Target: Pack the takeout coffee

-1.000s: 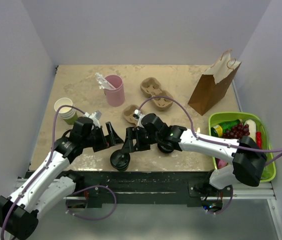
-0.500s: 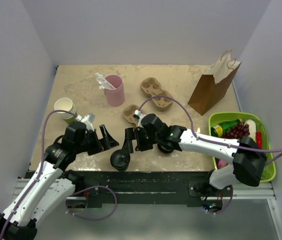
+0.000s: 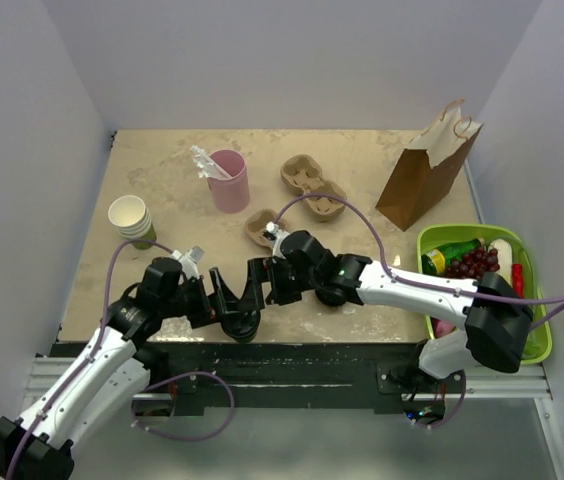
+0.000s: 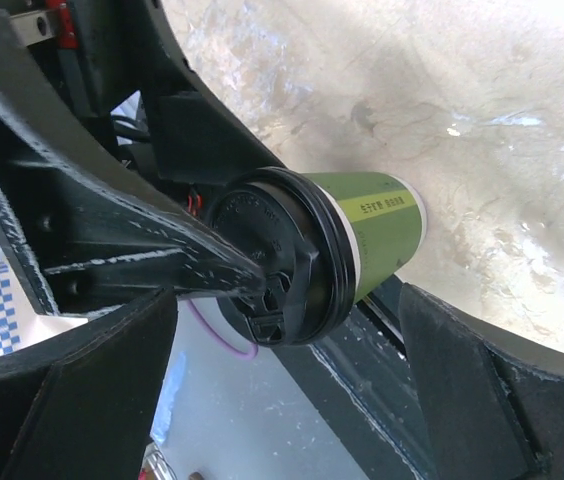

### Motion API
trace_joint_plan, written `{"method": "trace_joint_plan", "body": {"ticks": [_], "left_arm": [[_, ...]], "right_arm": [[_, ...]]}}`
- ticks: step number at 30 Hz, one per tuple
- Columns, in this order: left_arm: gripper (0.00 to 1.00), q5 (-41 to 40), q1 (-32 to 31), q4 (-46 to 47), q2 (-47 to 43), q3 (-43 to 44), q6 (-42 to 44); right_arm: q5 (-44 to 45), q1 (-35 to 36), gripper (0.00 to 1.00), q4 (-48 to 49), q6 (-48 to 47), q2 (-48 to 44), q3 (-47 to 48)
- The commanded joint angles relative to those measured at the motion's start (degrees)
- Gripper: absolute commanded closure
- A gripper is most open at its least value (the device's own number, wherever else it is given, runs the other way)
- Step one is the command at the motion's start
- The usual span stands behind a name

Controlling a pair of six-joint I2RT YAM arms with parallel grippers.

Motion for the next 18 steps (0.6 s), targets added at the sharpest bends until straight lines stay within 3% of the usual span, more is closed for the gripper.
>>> {"method": "trace_joint_plan", "body": {"ticks": [1,12,18], "left_arm": [[0.11,4.7,0.03,6.71,0.9,-1.29,-1.95],[0.3,5.31,-0.06,9.44,2.48,-1.11,-1.78],[0.35,3.38,-0.06,7.06,2.74,-1.2,-0.72]], "right_arm": [[-1.25,1.55,0.07,2.75,1.03,2.5,-0.14],[2.0,1.99,0.16,2.66,4.63,3.83,0.04],[2.78,1.91,0.16,1.17,5.78,3.04,-0.93]]}}
